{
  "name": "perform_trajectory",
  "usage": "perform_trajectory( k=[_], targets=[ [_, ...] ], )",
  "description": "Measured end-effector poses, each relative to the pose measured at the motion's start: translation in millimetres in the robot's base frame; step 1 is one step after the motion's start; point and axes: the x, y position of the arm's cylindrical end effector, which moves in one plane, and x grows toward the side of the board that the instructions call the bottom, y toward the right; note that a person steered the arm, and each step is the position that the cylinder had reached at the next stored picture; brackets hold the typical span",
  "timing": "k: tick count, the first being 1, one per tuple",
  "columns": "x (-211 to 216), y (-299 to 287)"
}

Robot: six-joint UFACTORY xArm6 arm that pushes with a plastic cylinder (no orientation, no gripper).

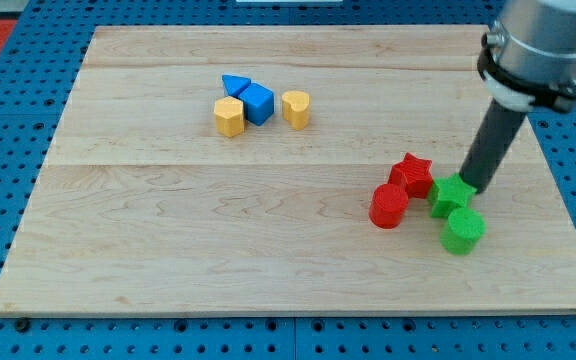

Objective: Push the red star into a green star and red circle

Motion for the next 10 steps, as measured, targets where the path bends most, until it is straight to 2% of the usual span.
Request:
perform_trajectory(
  k=[1, 2, 3, 6, 7, 10],
  targets=[
    [-54, -7],
    [-132, -27],
    [-134, -98],
    [-141, -79],
    [-124, -68],
    [-115, -37]
  ],
)
